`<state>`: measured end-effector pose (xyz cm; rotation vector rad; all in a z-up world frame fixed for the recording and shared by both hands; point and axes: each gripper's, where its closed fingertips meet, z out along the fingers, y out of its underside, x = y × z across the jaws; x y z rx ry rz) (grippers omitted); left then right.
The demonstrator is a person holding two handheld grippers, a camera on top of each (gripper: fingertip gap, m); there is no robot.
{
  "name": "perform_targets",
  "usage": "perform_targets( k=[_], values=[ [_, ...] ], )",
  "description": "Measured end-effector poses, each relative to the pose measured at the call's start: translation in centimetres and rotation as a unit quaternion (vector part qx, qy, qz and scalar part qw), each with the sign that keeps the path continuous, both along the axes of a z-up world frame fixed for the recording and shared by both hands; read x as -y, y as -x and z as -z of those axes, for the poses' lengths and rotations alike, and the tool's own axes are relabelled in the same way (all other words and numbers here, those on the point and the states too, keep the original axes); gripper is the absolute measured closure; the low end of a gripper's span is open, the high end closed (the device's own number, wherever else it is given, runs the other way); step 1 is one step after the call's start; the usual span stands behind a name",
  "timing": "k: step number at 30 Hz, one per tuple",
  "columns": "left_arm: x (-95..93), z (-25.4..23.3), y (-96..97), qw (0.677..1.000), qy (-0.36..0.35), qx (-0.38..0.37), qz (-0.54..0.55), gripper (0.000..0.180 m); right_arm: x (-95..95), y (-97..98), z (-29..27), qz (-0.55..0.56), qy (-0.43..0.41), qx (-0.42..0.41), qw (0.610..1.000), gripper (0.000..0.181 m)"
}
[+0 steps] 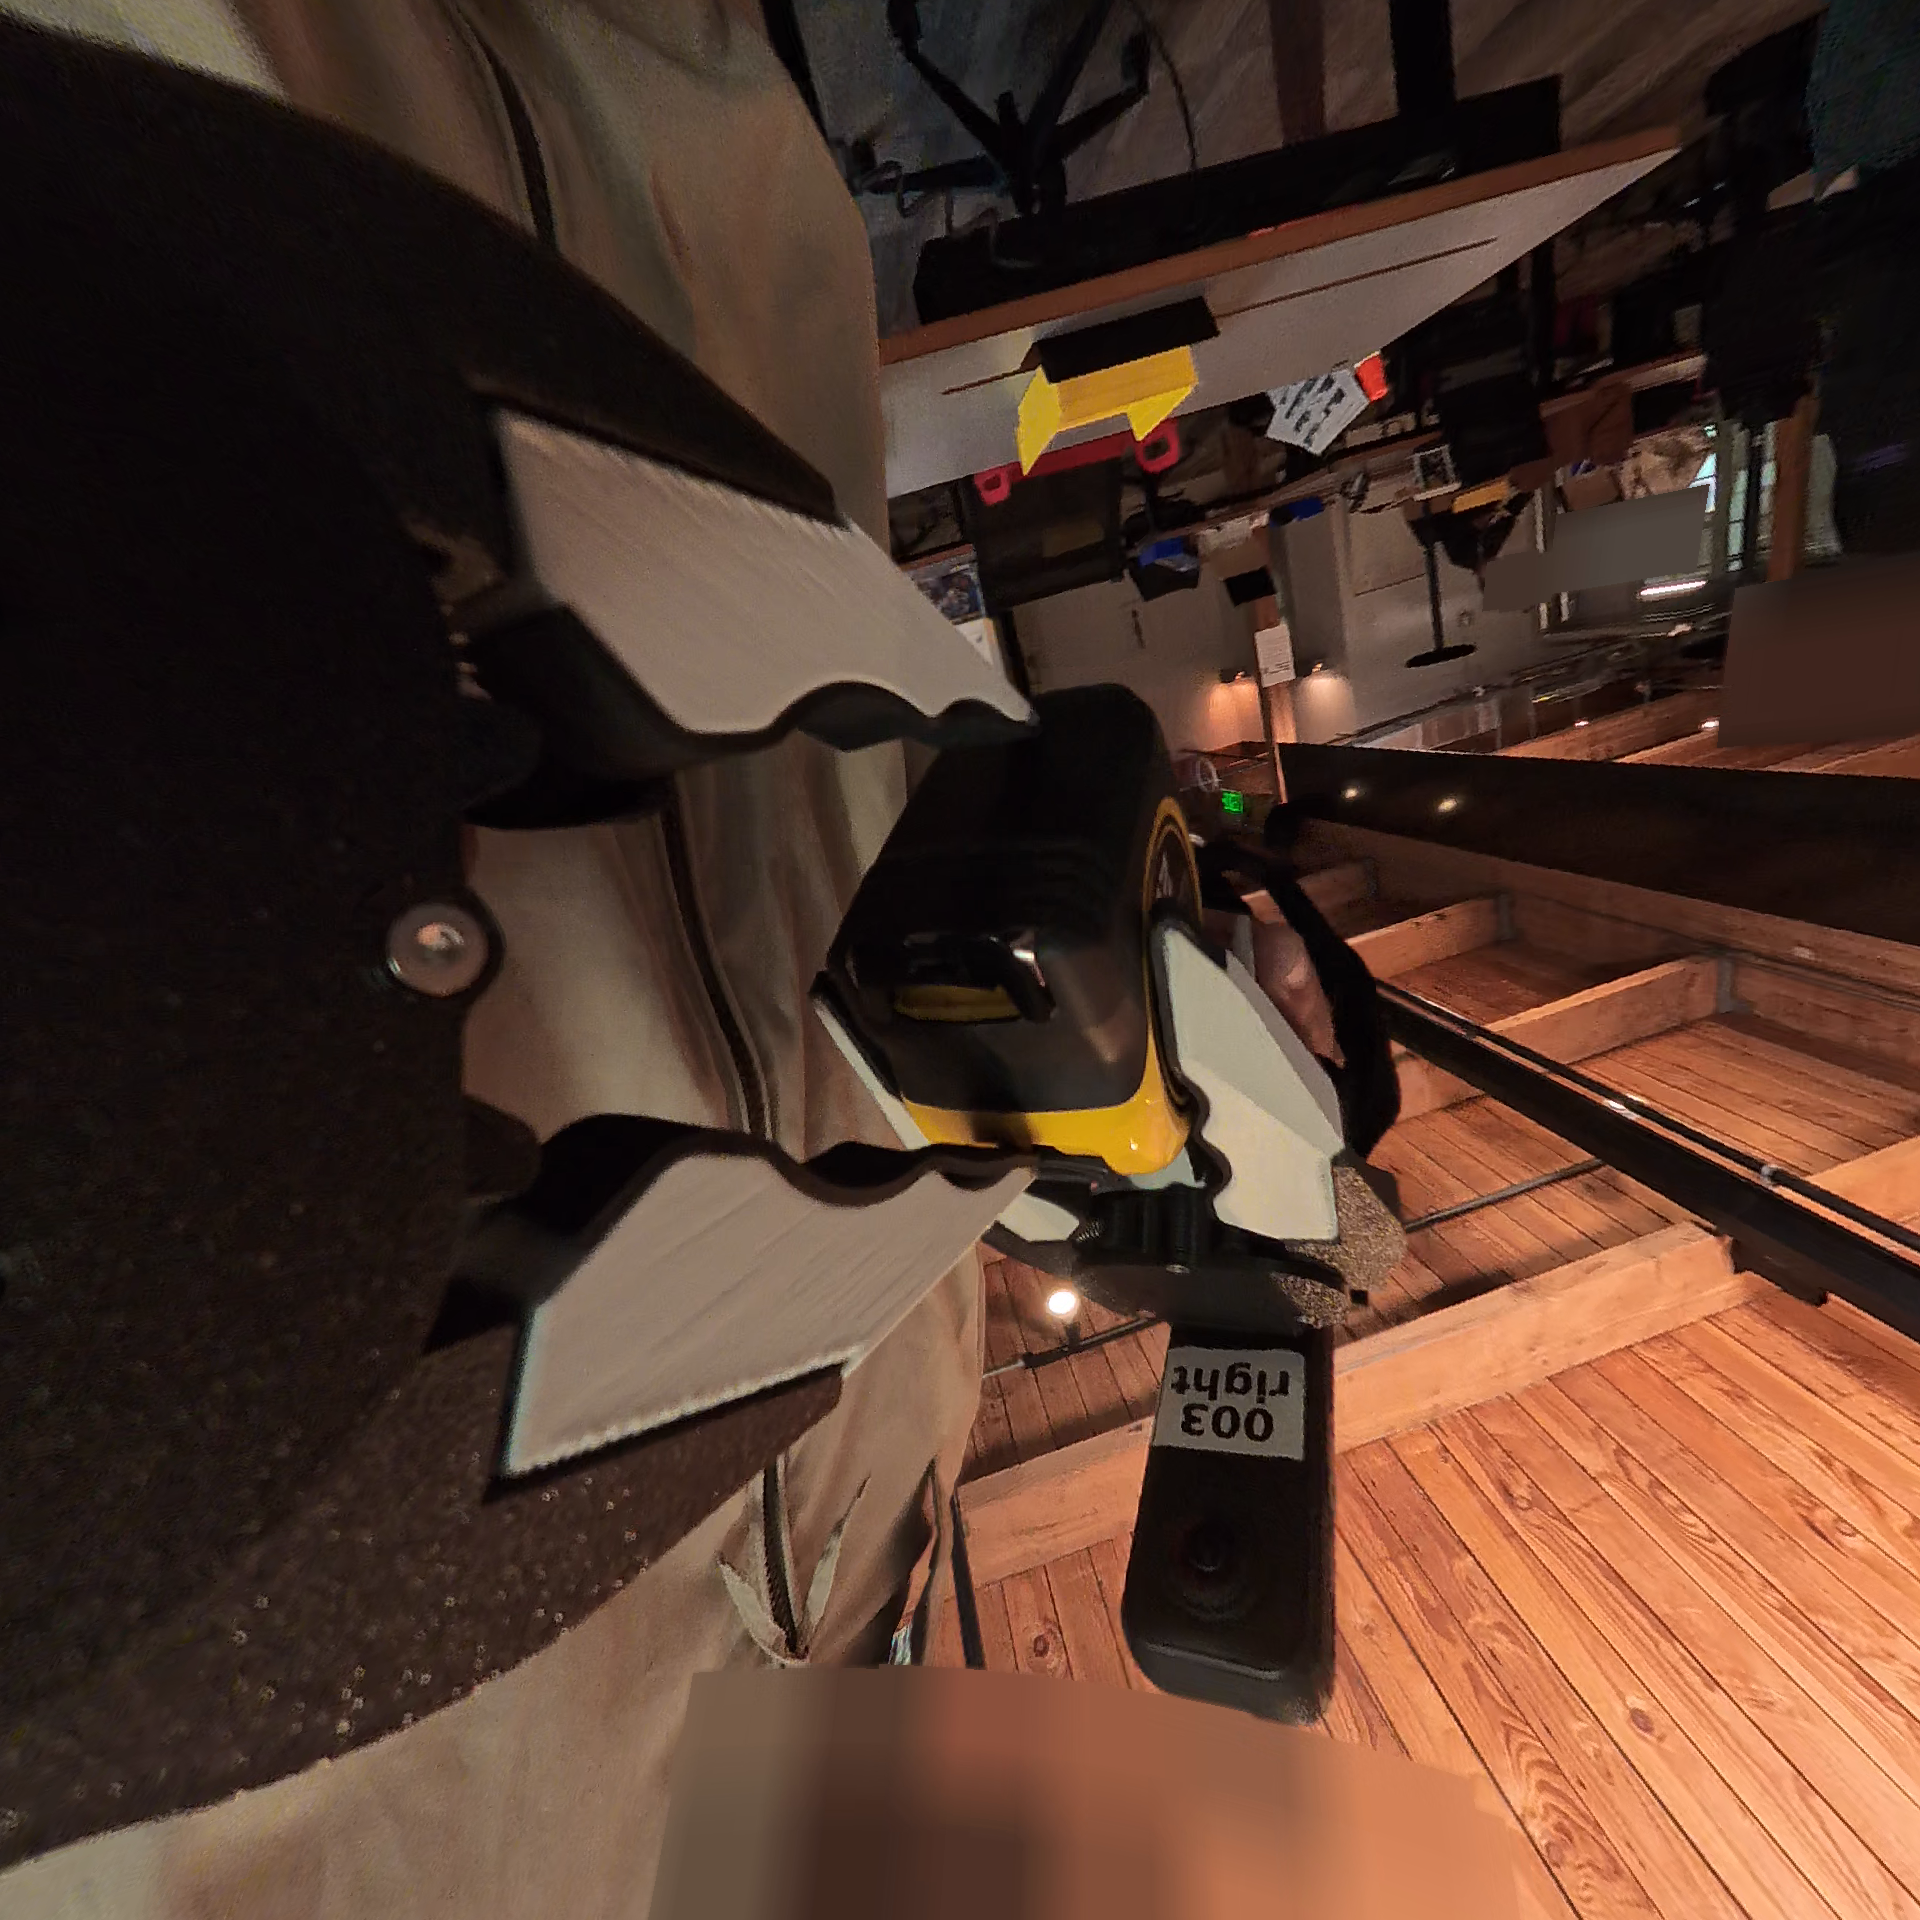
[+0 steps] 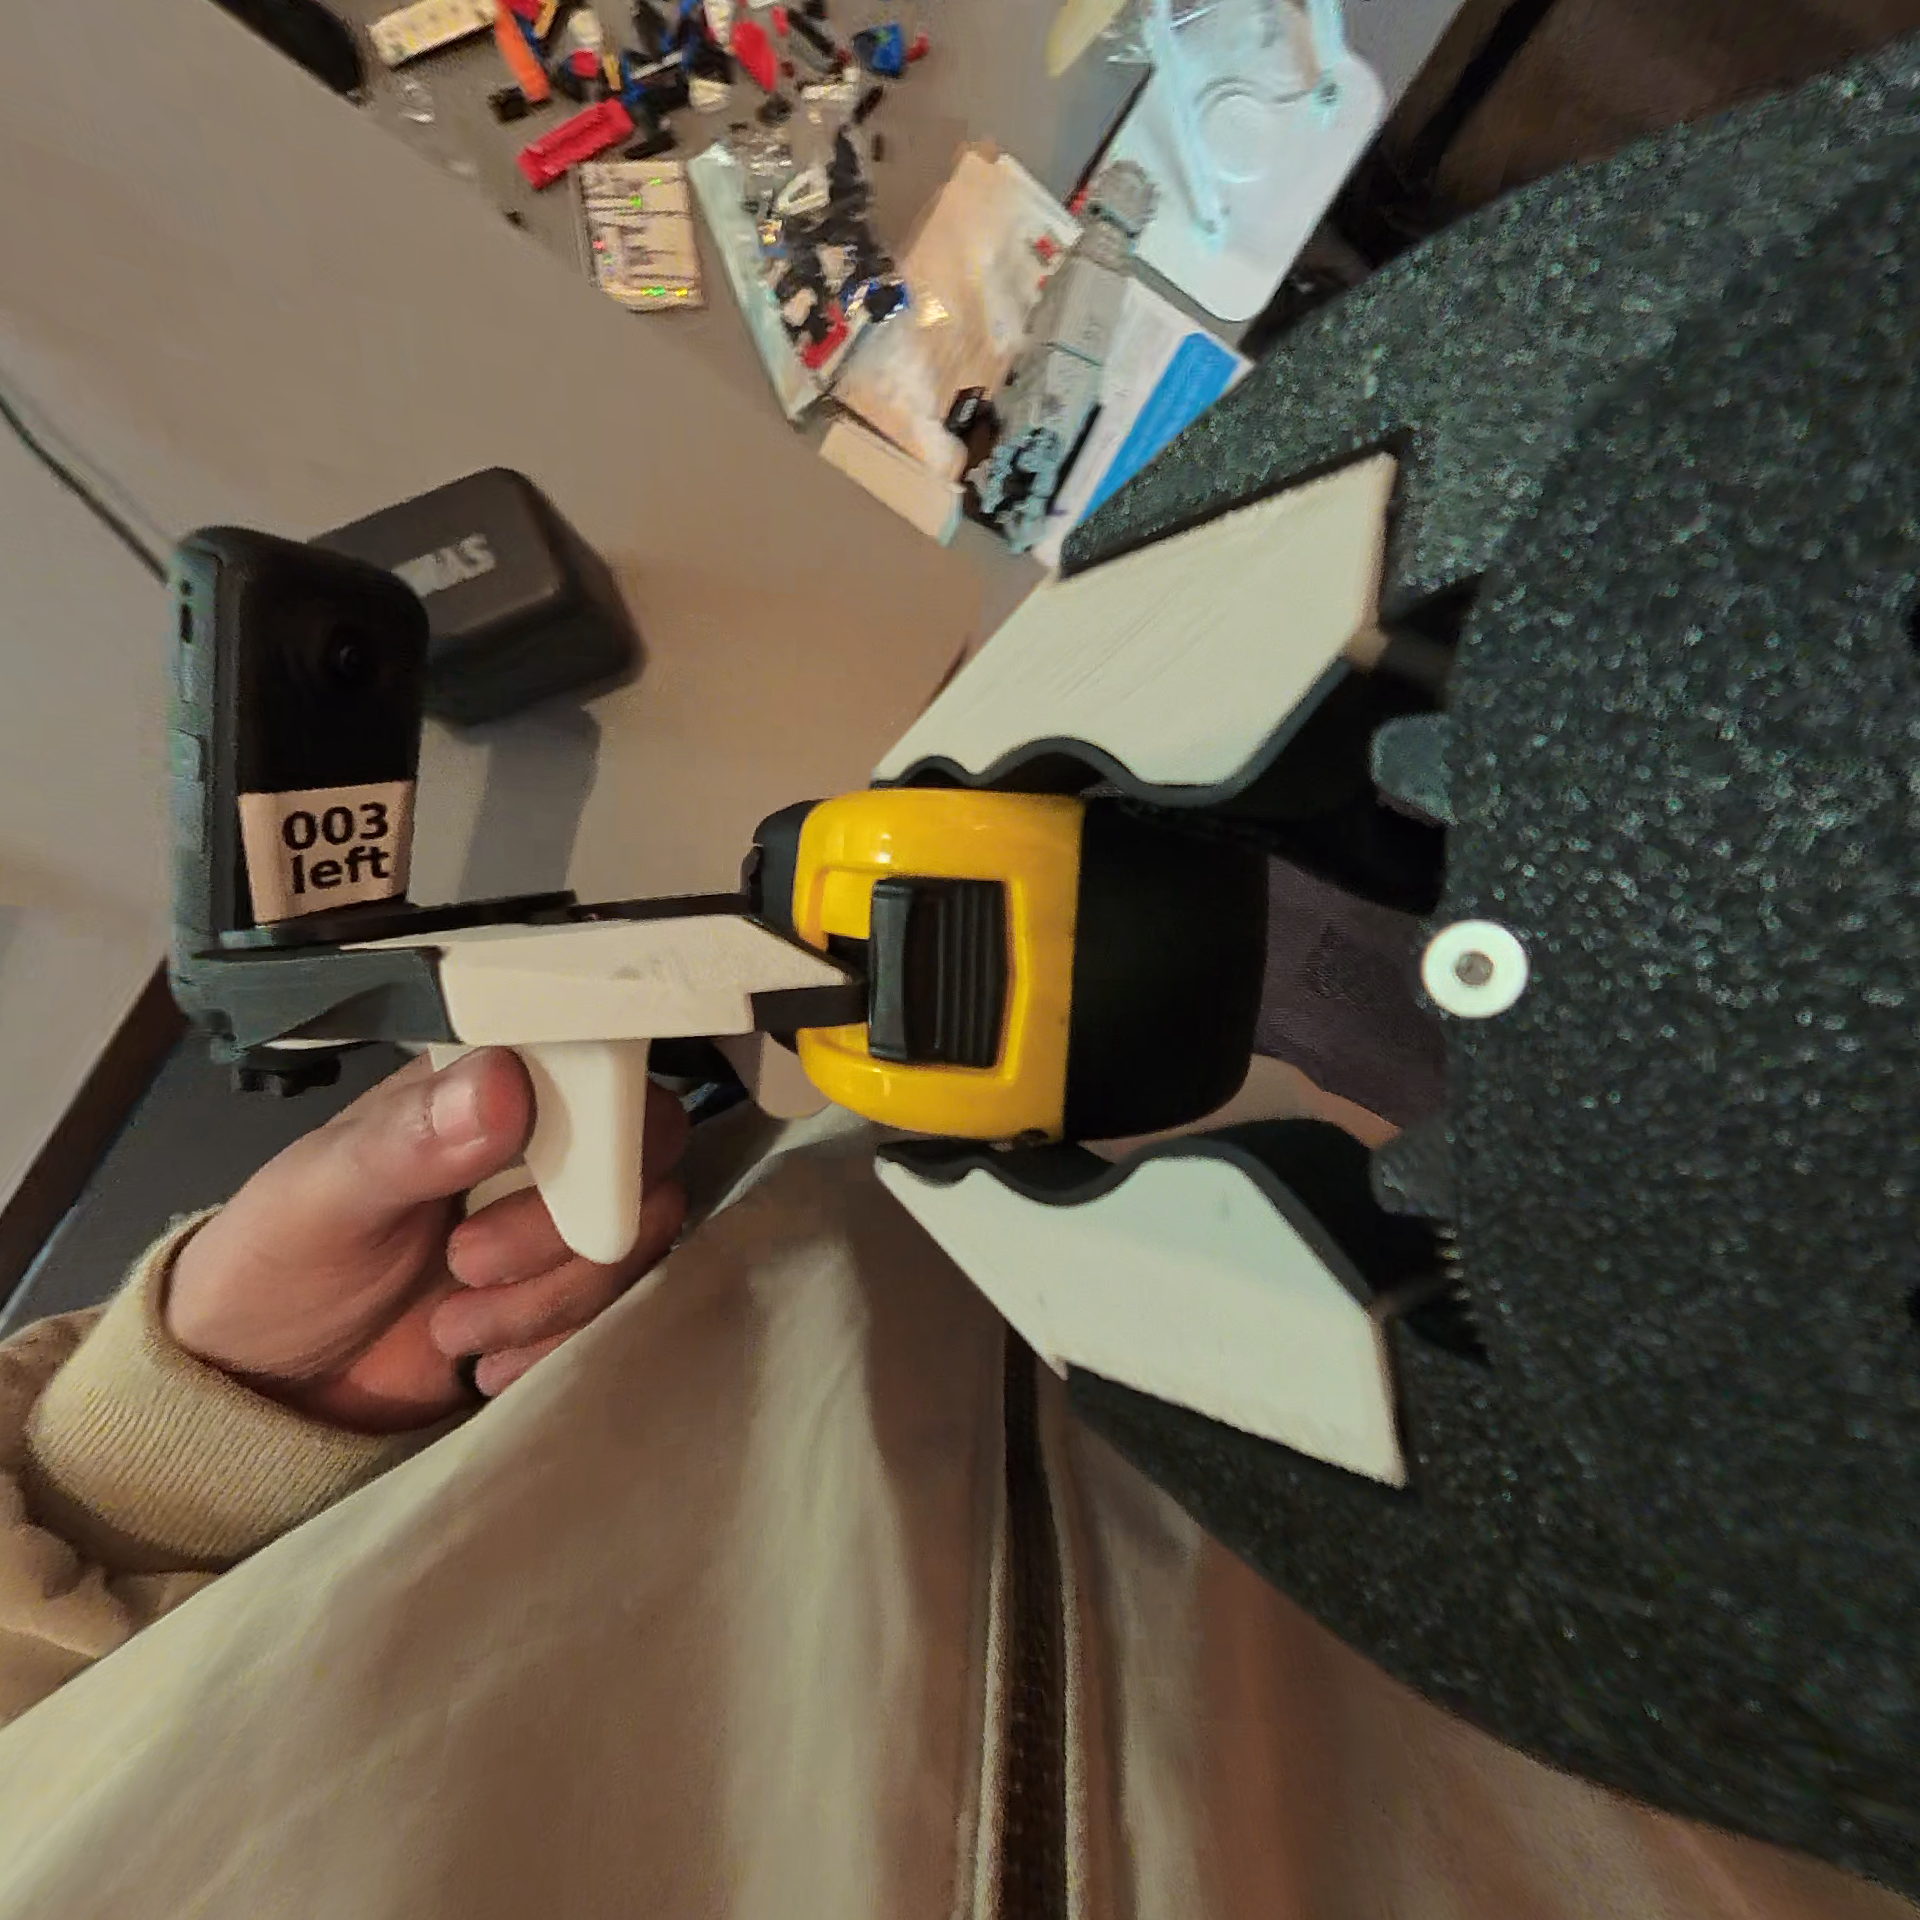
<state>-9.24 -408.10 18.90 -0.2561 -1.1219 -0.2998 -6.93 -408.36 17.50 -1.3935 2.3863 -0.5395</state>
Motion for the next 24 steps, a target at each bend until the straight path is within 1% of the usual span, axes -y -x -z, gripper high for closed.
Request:
perform_targets(
  k=[3, 5, 9, 11, 17, 24],
  values=[
    [-2.9, 0.2, 3.7, 0.999, 0.005, 0.007, 0.048, 0.104, -2.9, 4.3, 0.3, 0.047, -0.016, -0.053, 0.997, 0.115],
    [-5.2, 0.3, 6.5, 0.997, 0.0, 0.006, 0.083, 0.104, -5.1, 7.1, 0.4, 0.081, -0.025, -0.059, 0.995, 0.115],
    [-10.1, 0.2, 13.1, 0.99, 0.002, 0.005, 0.141, 0.105, -9.5, 13.2, 0.3, 0.157, 0.001, -0.009, 0.987, 0.115],
    [-13.2, 0.6, 17.0, 0.986, 0.006, 0.007, 0.167, 0.105, -12.4, 17.2, 0.5, 0.191, 0.015, 0.003, 0.981, 0.116],
    [-23.2, 1.8, 29.9, 0.97, 0.003, 0.035, 0.239, 0.105, -21.9, 30.0, 1.6, 0.277, 0.038, 0.051, 0.959, 0.116],
    [-31.0, 0.9, 43.1, 0.944, 0.05, 0.057, 0.321, 0.107, -29.4, 43.5, 0.8, 0.356, 0.07, 0.063, 0.93, 0.116]
  ],
)
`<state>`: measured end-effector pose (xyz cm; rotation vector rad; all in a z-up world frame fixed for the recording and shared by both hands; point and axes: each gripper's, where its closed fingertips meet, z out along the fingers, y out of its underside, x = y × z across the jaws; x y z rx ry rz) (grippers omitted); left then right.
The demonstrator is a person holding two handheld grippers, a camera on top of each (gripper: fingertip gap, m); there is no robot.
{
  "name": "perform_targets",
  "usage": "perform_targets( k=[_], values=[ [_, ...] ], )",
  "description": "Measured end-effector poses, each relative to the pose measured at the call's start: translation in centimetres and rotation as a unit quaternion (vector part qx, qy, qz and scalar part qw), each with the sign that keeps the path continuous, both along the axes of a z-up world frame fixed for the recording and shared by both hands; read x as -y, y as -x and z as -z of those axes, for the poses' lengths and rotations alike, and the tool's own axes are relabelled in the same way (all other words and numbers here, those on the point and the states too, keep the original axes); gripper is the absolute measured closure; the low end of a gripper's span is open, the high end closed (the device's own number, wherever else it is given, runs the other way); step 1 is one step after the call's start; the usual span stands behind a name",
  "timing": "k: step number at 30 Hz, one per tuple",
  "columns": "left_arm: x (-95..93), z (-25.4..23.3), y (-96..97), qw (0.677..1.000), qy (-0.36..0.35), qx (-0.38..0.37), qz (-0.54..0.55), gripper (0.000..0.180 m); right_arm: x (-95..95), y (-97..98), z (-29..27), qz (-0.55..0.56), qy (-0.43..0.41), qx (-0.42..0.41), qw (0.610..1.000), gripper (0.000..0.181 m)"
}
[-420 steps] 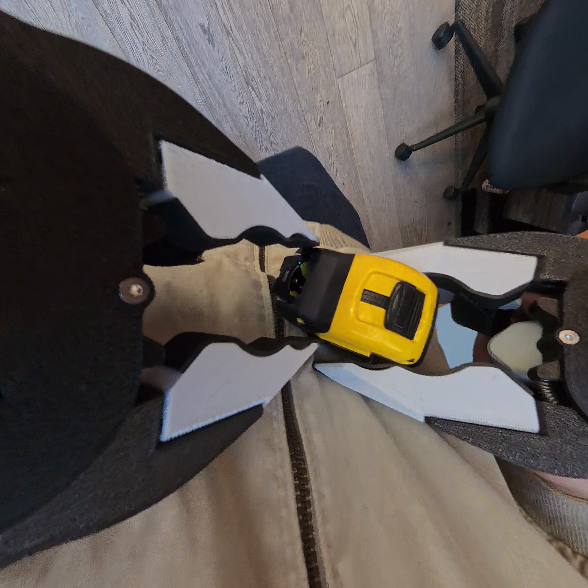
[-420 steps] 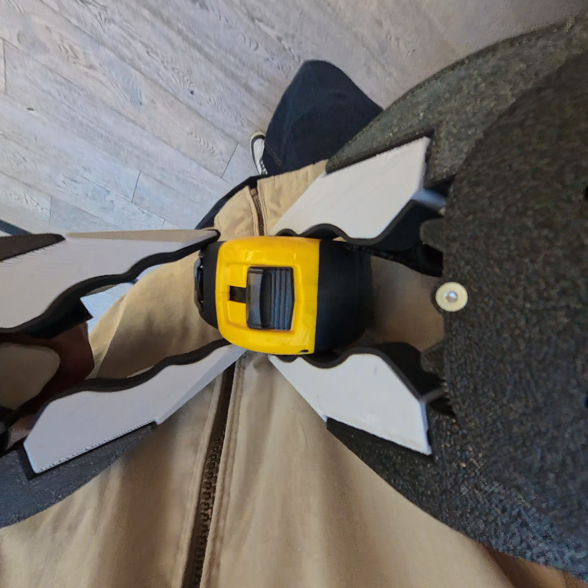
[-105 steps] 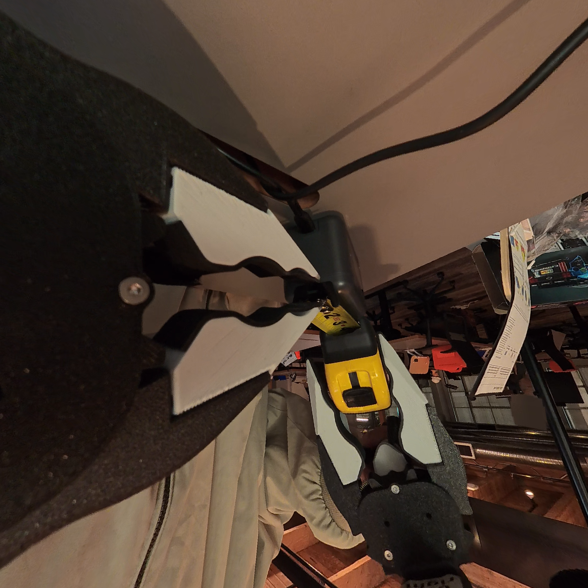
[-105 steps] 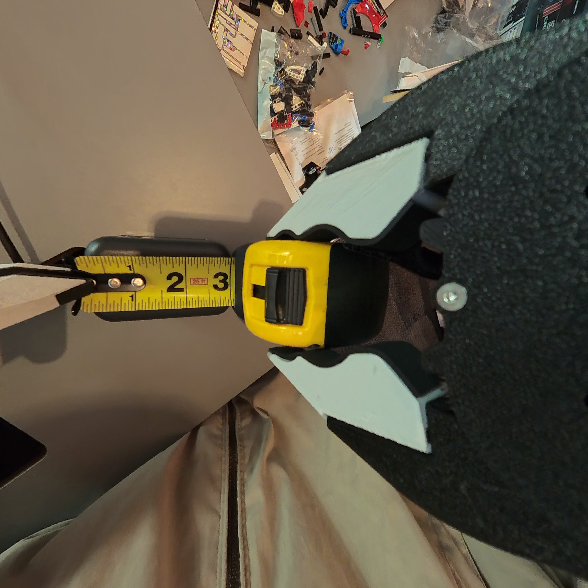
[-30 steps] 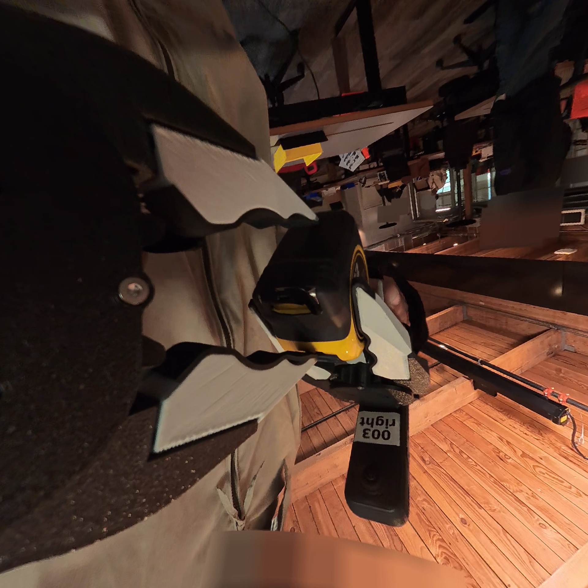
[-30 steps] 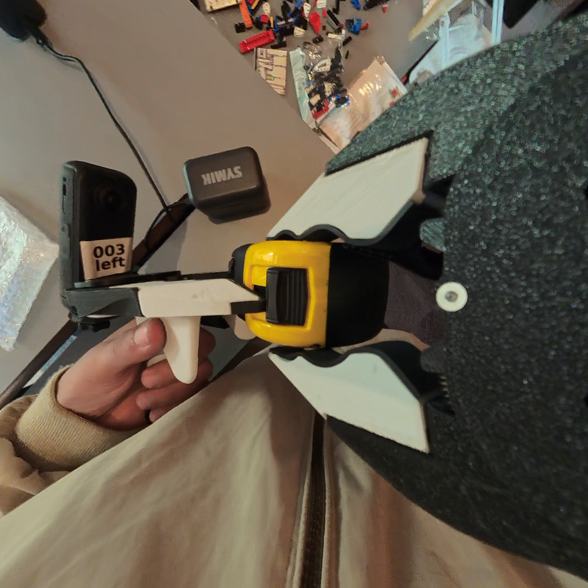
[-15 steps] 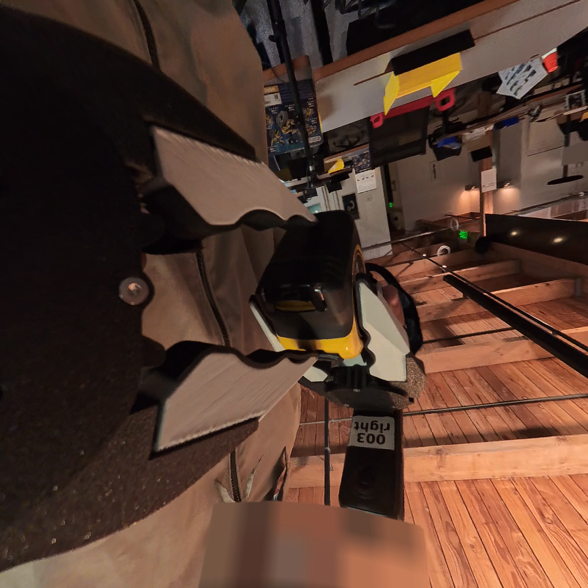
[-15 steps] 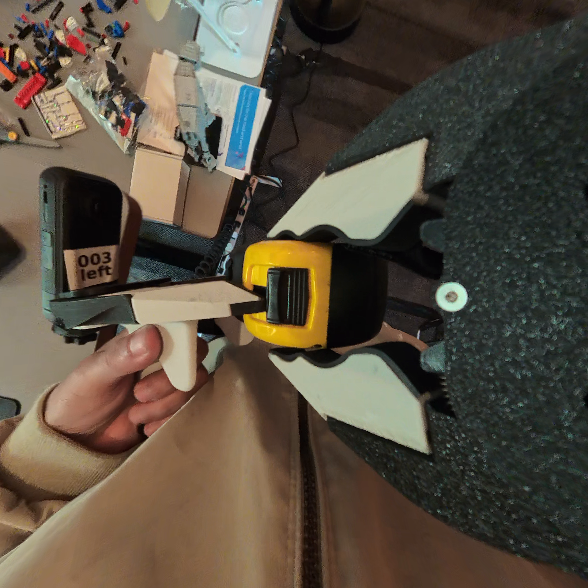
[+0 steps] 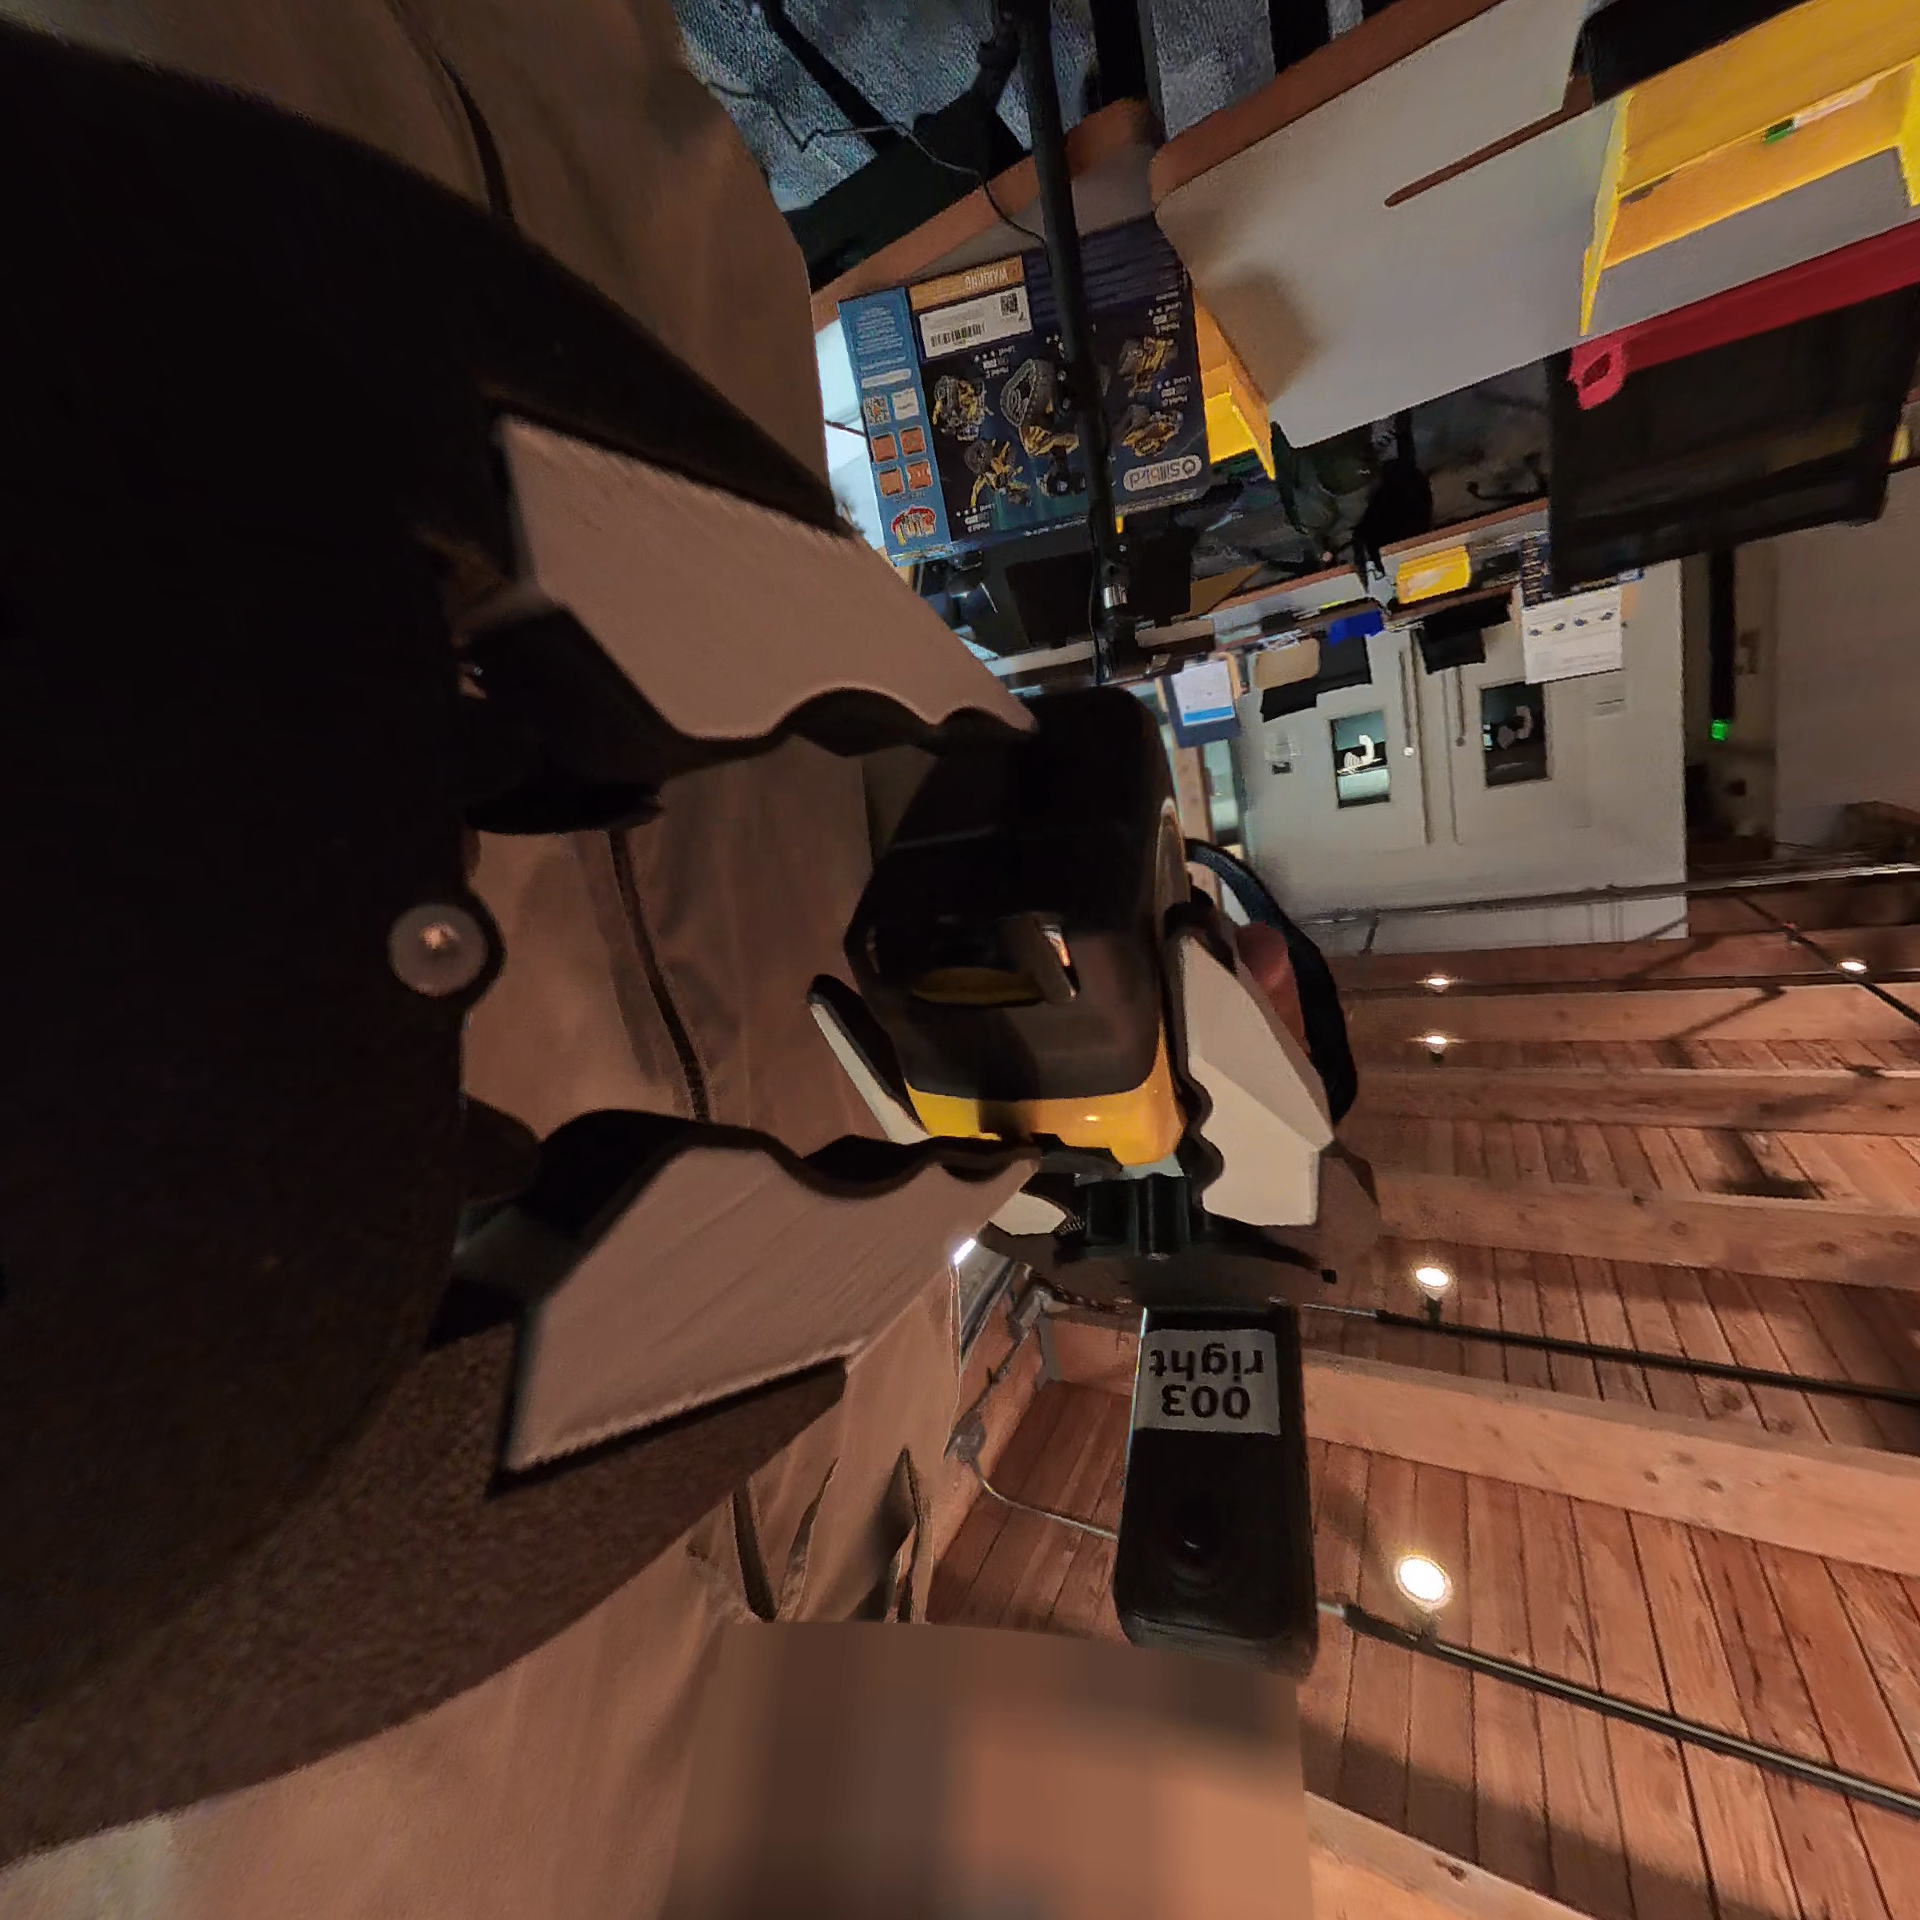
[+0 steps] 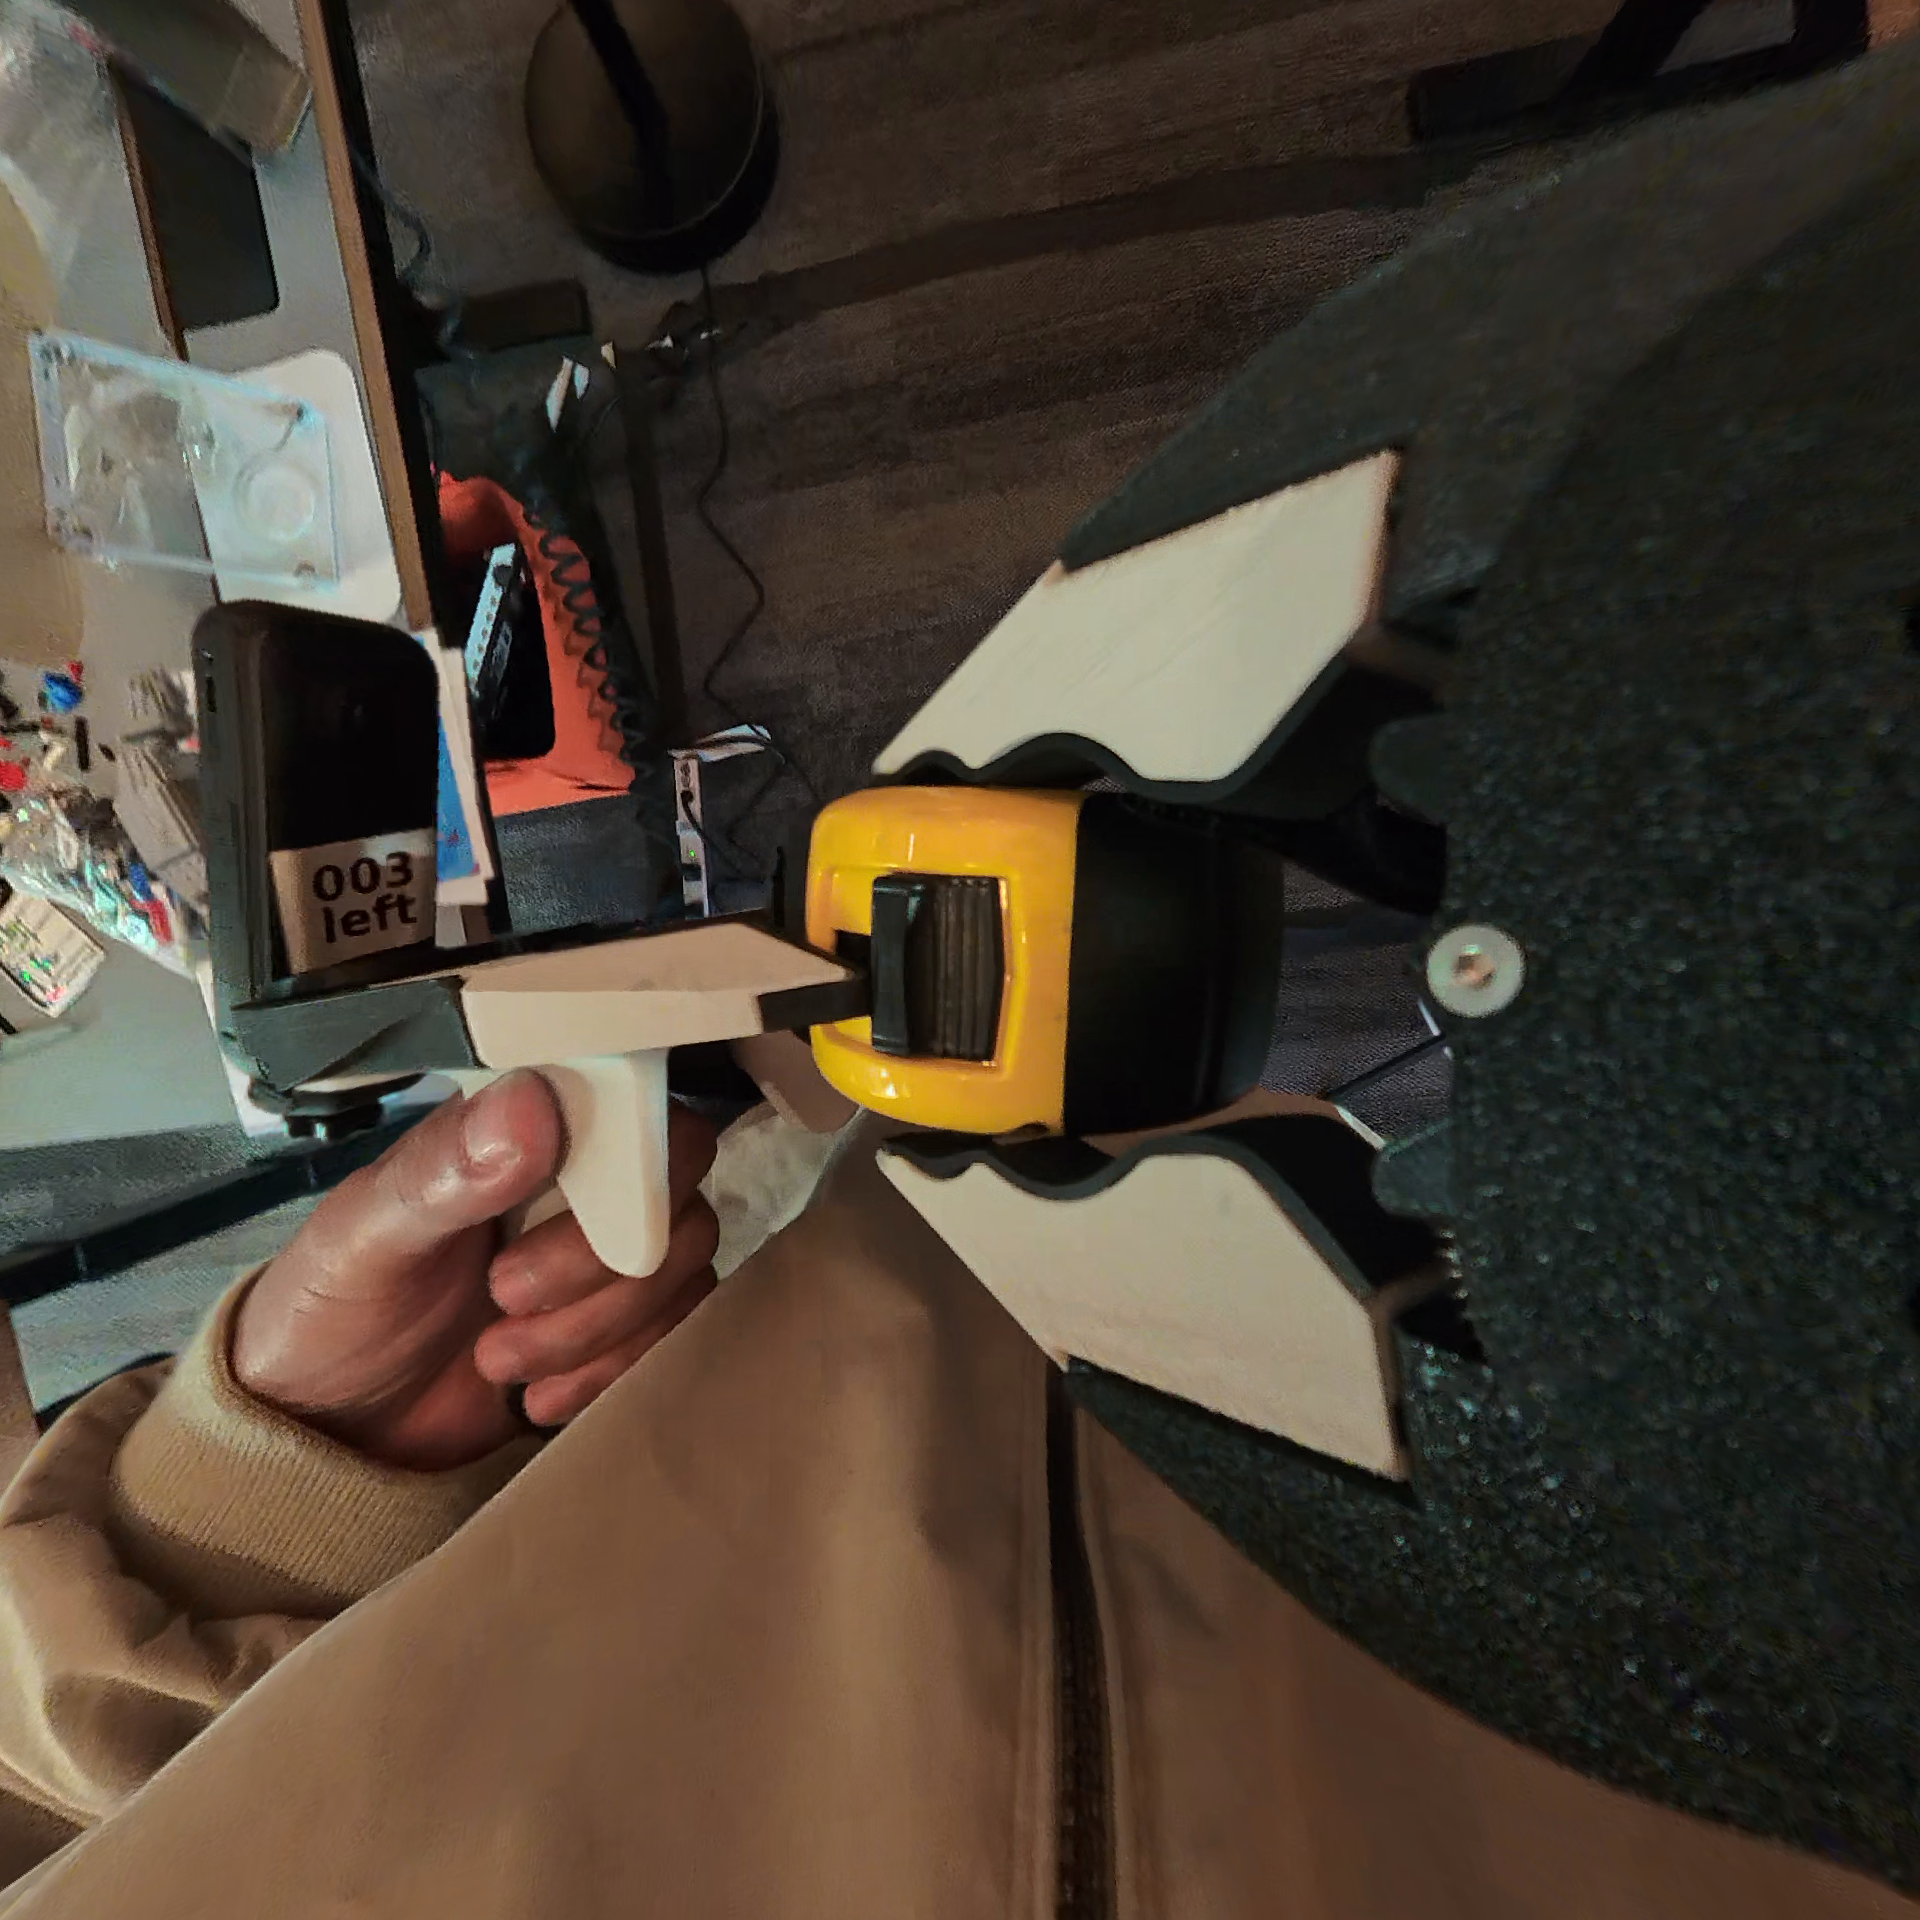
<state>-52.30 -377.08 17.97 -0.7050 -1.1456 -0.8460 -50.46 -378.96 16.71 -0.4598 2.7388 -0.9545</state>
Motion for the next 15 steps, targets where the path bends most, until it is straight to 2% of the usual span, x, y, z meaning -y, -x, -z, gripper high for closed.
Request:
perform_targets(
  k=[7, 9, 15],
  values=[
    [-1.2, 0.9, 13.4, 0.999, 0.015, 0.007, 0.048, 0.107, -1.1, 13.5, 1.0, 0.062, 0.003, -0.001, 0.998, 0.116],
    [-0.6, 1.4, 17.6, 0.998, 0.013, 0.002, 0.055, 0.103, -0.6, 17.9, 1.6, 0.068, 0.0, -0.004, 0.998, 0.116],
    [3.4, 2.4, 32.8, 0.998, 0.012, -0.027, 0.06, 0.108, 3.3, 33.0, 2.8, 0.068, 0.0, -0.03, 0.997, 0.116]
  ],
)
